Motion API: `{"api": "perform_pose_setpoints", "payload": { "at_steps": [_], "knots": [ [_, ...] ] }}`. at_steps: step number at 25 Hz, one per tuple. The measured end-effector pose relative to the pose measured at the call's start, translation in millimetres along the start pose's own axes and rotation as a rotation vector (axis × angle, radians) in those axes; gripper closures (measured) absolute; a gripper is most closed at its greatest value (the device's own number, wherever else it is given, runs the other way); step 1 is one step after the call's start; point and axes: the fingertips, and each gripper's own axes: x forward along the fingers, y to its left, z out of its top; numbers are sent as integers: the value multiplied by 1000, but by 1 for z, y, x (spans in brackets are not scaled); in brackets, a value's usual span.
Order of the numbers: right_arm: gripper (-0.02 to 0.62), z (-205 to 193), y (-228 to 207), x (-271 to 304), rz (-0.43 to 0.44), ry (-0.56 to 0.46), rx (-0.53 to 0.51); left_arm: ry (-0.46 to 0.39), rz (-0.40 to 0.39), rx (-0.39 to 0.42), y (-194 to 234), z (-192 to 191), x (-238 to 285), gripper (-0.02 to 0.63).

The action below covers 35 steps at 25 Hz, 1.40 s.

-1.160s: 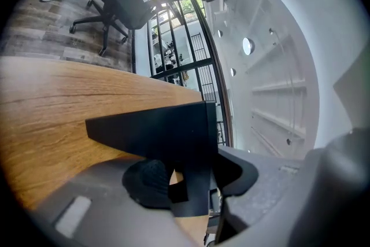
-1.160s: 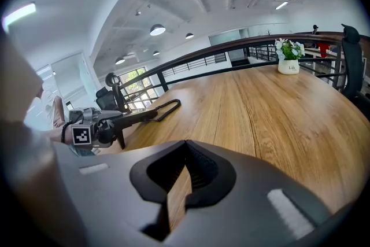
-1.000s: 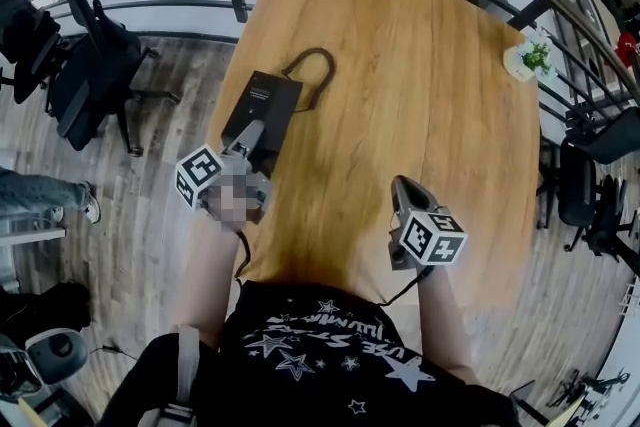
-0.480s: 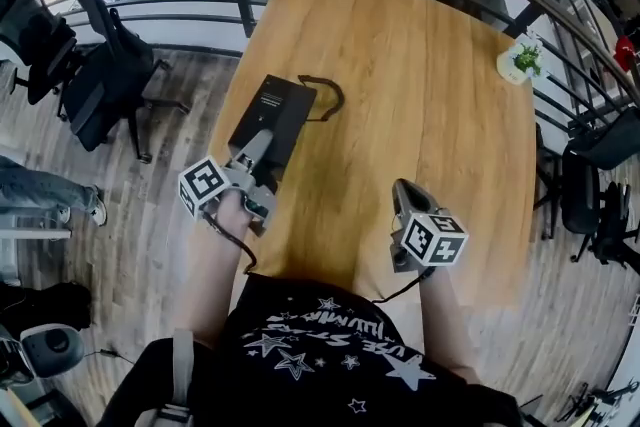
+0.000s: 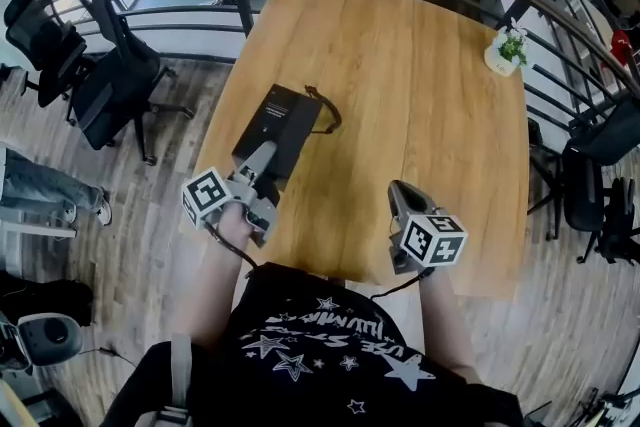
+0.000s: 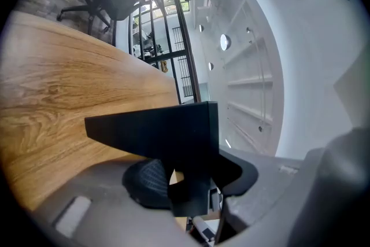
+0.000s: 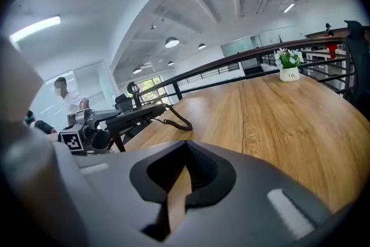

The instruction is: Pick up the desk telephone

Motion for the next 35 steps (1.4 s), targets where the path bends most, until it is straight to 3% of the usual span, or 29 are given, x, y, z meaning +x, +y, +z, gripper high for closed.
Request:
{"api": "perform_pose_setpoints", "payload": {
  "at_steps": [15,27,35],
  "knots": [
    [594,-46,-17,-62,147,46,-33,-125,-10,-60,5,-105,-79,419],
    [594,-68,-6,-67,165,61,-25,-129,-24,-66,13,-120,-113,419],
    [594,-95,20,-97,122,51,-28,-90,-19,-65,26,-134,-154,419]
  ]
}}
